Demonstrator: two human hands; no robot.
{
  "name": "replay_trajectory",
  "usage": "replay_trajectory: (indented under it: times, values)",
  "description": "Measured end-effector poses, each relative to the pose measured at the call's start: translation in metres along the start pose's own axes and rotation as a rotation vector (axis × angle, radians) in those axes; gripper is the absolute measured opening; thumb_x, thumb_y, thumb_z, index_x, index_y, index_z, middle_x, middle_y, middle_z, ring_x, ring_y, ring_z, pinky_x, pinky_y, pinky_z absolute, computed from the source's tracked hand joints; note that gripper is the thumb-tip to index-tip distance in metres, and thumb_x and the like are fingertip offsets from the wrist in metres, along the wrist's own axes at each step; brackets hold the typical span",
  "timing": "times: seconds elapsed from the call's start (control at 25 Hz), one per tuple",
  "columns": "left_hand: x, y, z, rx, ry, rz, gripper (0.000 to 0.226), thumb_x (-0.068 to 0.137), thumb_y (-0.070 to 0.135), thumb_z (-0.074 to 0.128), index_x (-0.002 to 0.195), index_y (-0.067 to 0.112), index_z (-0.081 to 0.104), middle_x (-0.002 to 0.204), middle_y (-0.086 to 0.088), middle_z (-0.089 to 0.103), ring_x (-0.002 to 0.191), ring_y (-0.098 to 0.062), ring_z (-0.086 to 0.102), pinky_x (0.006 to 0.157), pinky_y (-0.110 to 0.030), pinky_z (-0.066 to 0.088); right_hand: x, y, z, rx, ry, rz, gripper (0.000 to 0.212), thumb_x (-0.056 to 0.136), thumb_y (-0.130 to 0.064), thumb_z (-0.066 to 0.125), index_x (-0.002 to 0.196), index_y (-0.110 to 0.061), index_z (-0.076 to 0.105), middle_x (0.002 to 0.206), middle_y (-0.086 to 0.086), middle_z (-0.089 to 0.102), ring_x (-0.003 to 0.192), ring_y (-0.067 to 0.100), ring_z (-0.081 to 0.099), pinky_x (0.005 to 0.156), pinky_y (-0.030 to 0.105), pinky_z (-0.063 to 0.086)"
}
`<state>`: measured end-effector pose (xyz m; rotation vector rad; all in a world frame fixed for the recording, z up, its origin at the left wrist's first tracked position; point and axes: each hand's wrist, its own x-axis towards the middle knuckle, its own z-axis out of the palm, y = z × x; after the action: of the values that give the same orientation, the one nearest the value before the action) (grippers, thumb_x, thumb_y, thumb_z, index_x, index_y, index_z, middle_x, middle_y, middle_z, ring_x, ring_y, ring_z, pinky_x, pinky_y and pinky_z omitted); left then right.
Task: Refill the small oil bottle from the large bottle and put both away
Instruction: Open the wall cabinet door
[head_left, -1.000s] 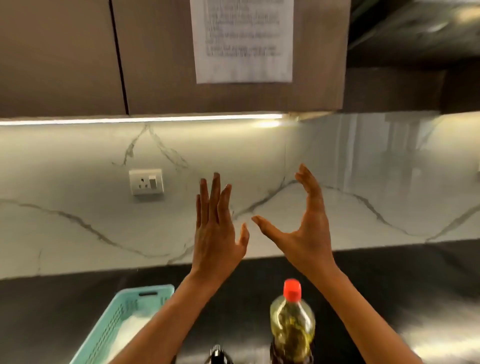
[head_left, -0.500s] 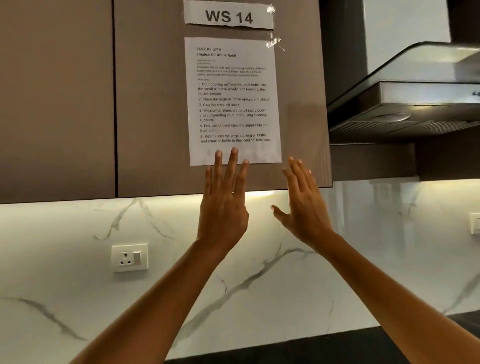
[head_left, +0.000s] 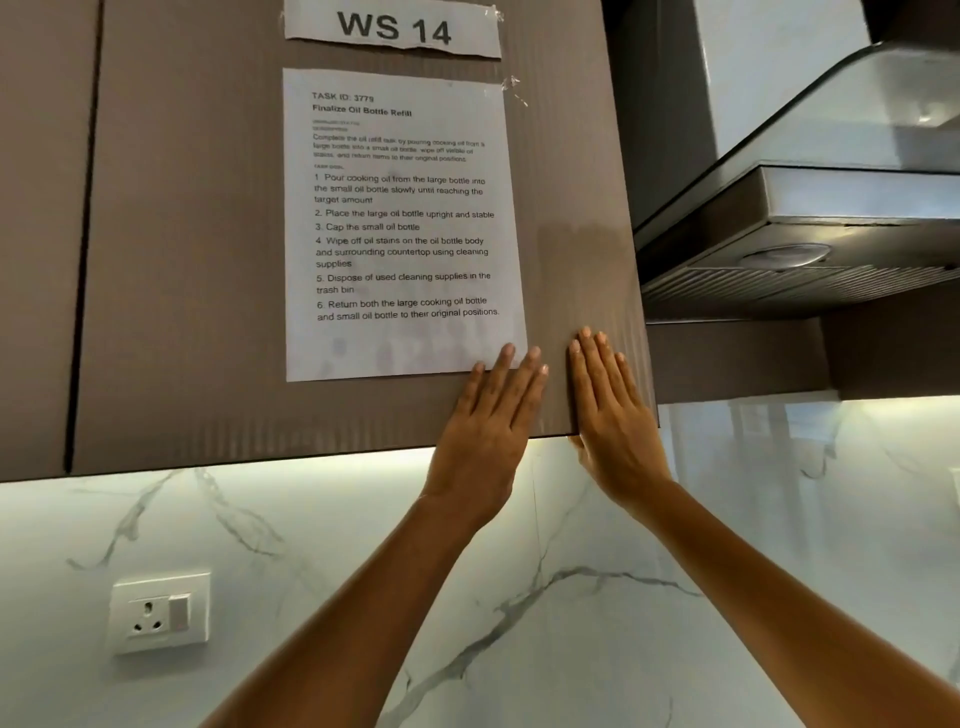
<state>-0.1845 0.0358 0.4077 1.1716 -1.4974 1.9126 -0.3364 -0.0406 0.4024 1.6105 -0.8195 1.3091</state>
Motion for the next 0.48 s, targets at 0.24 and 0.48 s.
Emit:
replay_trajectory:
  times: [0.24,0.48]
  values:
    - [0.011,0.014,0.022,0.082,0.108,0.078,0.047,0.094,-0.002,0.013,0.140,-0.001,0.027,0.146,-0.016,0.035,0.136,-0.031,0.031,0.112,-0.041,0.024,0.000,0.004,0.006,0.010,0.125,-0.062,0.072,0.073,-0.002,0.072,0.136,0.004,0.037,0.142,0.023,0.039,0.133,0.034,0.030,0.107,0.047,0.029]
    - [0.011,0.016,0.012,0.102,0.123,0.075,0.050,0.095,-0.004,0.006,0.138,-0.001,0.031,0.143,-0.014,0.041,0.133,-0.028,0.038,0.109,-0.037,0.029,-0.001,0.001,-0.002,0.028,0.119,-0.050,0.074,0.070,0.003,0.074,0.135,0.005,0.038,0.141,0.023,0.039,0.133,0.034,0.029,0.107,0.048,0.027]
